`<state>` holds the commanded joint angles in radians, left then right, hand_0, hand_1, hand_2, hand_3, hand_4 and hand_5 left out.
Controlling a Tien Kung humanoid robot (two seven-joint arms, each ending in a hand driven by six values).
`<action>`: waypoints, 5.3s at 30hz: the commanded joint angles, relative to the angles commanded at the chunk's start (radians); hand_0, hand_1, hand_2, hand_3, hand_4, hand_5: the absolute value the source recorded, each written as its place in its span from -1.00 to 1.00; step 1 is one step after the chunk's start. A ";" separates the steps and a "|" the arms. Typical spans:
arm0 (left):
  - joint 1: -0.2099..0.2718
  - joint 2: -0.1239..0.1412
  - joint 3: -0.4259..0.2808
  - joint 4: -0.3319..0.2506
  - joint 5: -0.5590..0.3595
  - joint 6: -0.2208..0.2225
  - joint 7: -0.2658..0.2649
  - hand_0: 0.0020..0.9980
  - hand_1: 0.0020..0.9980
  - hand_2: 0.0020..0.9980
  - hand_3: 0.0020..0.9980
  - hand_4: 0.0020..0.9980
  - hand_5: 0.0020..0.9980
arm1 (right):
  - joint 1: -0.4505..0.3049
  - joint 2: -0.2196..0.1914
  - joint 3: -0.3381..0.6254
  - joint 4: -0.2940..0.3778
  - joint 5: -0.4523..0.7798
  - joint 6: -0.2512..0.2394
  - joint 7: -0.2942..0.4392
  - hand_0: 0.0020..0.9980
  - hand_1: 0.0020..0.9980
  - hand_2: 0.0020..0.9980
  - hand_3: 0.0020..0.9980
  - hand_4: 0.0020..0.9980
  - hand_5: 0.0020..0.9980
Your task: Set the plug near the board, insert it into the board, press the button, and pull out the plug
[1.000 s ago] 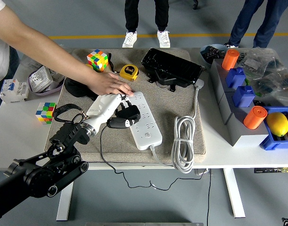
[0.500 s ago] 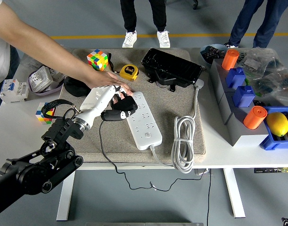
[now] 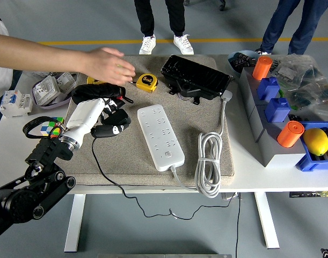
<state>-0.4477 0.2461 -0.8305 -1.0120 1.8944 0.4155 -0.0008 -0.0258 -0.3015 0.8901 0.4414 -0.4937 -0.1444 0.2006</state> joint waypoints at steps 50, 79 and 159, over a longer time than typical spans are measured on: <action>0.041 0.005 -0.060 -0.010 -0.107 0.001 -0.124 0.37 0.51 0.55 0.53 1.00 0.47 | -0.005 0.007 0.010 0.001 -0.002 0.001 0.001 0.20 0.20 0.09 0.09 0.52 -0.56; 0.104 -0.017 -0.379 -0.005 -0.458 -0.002 -0.257 0.68 0.71 0.83 0.80 1.00 0.20 | 0.017 0.002 -0.039 -0.040 0.044 0.002 -0.012 0.21 0.20 0.09 0.09 0.52 -0.55; 0.129 -0.013 -0.433 -0.024 -0.465 -0.039 -0.221 0.61 0.60 0.68 0.65 0.97 0.20 | 0.010 0.012 -0.041 -0.051 0.047 -0.013 -0.020 0.20 0.21 0.09 0.10 0.53 -0.46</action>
<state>-0.3186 0.2331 -1.2634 -1.0356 1.4294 0.3768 -0.2218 -0.0157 -0.2897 0.8487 0.3899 -0.4463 -0.1575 0.1811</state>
